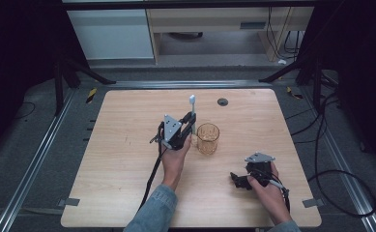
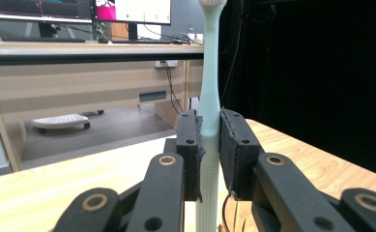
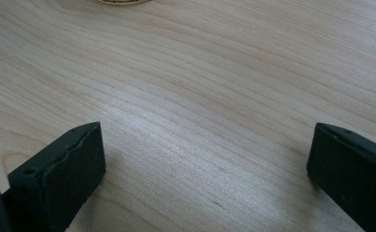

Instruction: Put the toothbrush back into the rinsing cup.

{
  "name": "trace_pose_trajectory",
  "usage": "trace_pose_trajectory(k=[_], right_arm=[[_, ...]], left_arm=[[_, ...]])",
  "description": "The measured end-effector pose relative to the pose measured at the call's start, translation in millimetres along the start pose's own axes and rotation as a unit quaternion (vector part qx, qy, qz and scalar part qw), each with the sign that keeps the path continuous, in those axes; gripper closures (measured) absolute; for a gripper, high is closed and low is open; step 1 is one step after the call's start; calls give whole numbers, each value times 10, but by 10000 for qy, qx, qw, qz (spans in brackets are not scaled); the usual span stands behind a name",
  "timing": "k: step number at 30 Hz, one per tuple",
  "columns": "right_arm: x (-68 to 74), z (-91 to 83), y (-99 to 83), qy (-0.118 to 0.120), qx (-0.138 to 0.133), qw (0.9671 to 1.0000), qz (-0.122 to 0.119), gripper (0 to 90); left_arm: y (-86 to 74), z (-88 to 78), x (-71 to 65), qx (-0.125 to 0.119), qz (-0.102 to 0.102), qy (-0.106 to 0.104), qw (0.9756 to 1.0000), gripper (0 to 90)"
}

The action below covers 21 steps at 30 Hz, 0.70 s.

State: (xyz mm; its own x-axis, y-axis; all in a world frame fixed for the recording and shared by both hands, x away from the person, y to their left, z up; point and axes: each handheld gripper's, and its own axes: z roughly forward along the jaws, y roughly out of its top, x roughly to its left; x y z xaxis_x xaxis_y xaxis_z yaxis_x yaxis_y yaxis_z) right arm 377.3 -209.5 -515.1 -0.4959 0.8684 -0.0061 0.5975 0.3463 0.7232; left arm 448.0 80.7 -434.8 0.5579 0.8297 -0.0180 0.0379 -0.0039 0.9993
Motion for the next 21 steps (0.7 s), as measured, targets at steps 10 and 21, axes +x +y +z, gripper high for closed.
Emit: trace_pose_trajectory(k=[10, 21], right_arm=[[2, 2, 0, 6, -8, 10000, -33, 6], [2, 1, -1, 10, -7, 10000, -43, 6]], left_arm=[[-111, 3, -8, 54, -102, -14, 9999, 783], [-185, -19, -28, 134, -90, -14, 9999, 782]])
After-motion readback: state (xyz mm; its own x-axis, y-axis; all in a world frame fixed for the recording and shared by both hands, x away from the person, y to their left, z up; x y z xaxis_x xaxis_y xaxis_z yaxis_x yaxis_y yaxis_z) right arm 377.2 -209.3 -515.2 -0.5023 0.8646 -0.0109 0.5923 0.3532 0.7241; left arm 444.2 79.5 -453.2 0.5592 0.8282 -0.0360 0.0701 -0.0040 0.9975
